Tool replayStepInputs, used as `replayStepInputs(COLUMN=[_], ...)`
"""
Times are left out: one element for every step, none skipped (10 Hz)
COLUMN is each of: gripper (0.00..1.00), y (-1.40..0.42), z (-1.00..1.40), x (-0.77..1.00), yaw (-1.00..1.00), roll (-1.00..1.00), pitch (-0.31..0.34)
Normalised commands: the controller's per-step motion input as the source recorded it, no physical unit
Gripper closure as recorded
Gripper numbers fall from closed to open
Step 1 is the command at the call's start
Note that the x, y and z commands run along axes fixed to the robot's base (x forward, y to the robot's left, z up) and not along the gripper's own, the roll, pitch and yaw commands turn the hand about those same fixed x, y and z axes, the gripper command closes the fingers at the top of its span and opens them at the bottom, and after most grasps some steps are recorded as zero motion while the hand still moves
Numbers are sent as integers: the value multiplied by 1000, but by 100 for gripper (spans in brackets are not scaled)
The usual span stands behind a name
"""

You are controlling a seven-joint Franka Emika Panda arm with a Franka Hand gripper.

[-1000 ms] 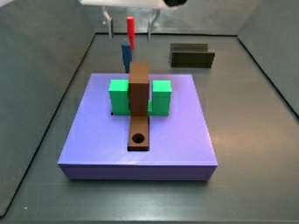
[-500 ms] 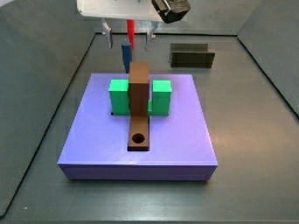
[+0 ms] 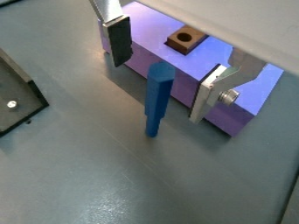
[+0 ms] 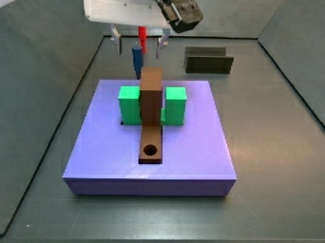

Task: Pick up the blue object. Move up. Move to above the board. Insert the blue object.
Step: Pick up the blue object.

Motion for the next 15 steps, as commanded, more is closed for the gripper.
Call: replayStepInputs(gripper=[0, 0, 0, 100, 100, 100, 100, 100, 100, 100, 100, 100, 100, 100, 100], y=[0, 0, 0, 0, 0, 0, 0, 0, 0, 0, 0, 0, 0, 0, 0], z=[-214, -49, 0, 0, 0, 0, 0, 0, 0, 0, 0, 0, 0, 0, 0], x=[0, 0, 0, 0, 0, 0, 0, 0, 0, 0, 0, 0, 0, 0, 0], yaw=[-94, 0, 0, 0, 0, 0, 0, 0, 0, 0, 0, 0, 0, 0, 0], roll=[114, 77, 0, 0, 0, 0, 0, 0, 0, 0, 0, 0, 0, 0, 0], pitch=[27, 4, 0, 0, 0, 0, 0, 0, 0, 0, 0, 0, 0, 0, 0])
